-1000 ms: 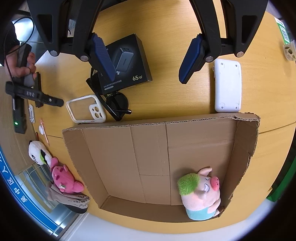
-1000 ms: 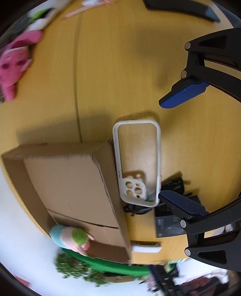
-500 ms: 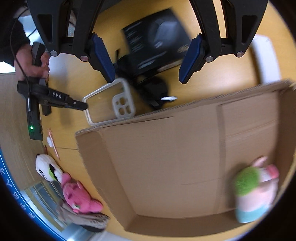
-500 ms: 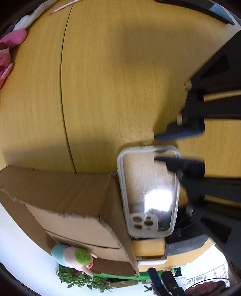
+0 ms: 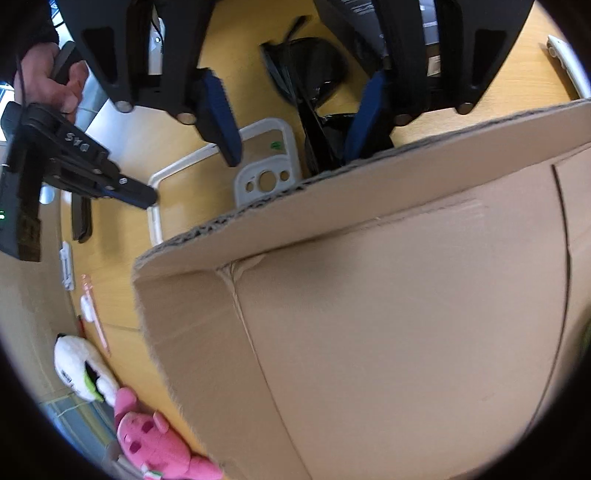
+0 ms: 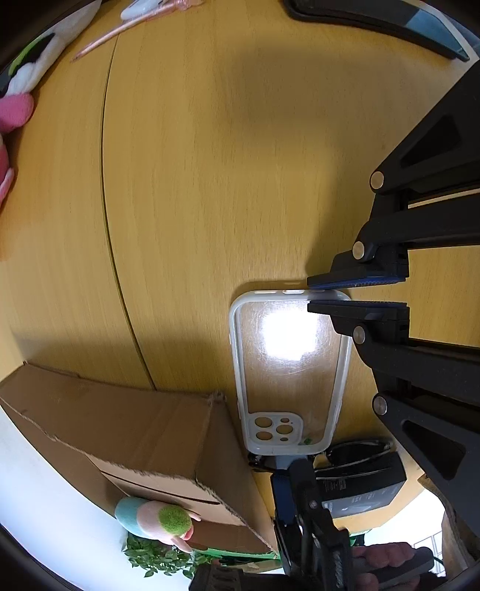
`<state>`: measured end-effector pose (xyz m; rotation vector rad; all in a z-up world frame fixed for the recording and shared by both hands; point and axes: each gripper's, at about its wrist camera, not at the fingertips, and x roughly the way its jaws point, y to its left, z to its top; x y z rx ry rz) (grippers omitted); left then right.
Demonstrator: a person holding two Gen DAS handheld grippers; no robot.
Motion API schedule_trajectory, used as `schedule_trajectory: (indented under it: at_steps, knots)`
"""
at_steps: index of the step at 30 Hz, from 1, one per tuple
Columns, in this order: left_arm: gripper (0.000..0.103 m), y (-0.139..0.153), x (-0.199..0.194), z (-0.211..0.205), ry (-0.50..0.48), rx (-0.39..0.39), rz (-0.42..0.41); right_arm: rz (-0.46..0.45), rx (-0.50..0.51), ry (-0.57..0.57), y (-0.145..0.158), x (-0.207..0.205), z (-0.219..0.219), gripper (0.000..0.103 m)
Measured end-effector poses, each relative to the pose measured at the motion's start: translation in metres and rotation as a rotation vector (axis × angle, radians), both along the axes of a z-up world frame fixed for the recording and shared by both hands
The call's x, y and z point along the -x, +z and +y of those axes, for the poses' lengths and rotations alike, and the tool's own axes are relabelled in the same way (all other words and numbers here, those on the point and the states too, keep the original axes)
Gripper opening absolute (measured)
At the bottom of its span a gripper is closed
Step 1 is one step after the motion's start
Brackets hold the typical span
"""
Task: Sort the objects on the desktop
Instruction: 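Close the right gripper on the phone case while the left gripper grasps black sunglasses, then carry the phone case and sunglasses over the cardboard box with both grippers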
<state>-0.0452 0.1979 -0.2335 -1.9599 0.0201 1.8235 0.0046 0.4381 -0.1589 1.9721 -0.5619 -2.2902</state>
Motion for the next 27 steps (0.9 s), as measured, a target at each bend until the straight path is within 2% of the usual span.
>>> schedule_trajectory:
  at_steps: [5,6,9,12,18,27]
  knots:
    - [0.051,-0.001,-0.004,0.014,-0.024,-0.009,0.038,0.003,0.005,-0.018,0.001,-0.014,0.011,0.007]
    - [0.038,-0.002,-0.004,0.016,-0.032,-0.015,0.042,0.005,0.008,-0.018,0.002,-0.016,0.012,0.007]
    - [0.013,-0.005,-0.003,0.017,-0.037,-0.002,0.041,0.006,0.005,-0.022,0.003,-0.023,0.013,0.007]
    - [0.012,-0.005,-0.005,0.014,-0.034,-0.019,0.032,0.012,0.015,-0.031,0.005,-0.030,0.014,0.007]
    - [0.010,0.014,-0.010,0.011,-0.084,-0.046,0.073,0.046,0.010,-0.058,0.020,-0.045,0.007,0.007]
    - [0.010,0.065,-0.016,-0.023,-0.058,-0.126,0.141,0.171,-0.009,-0.073,0.081,-0.067,-0.021,0.007]
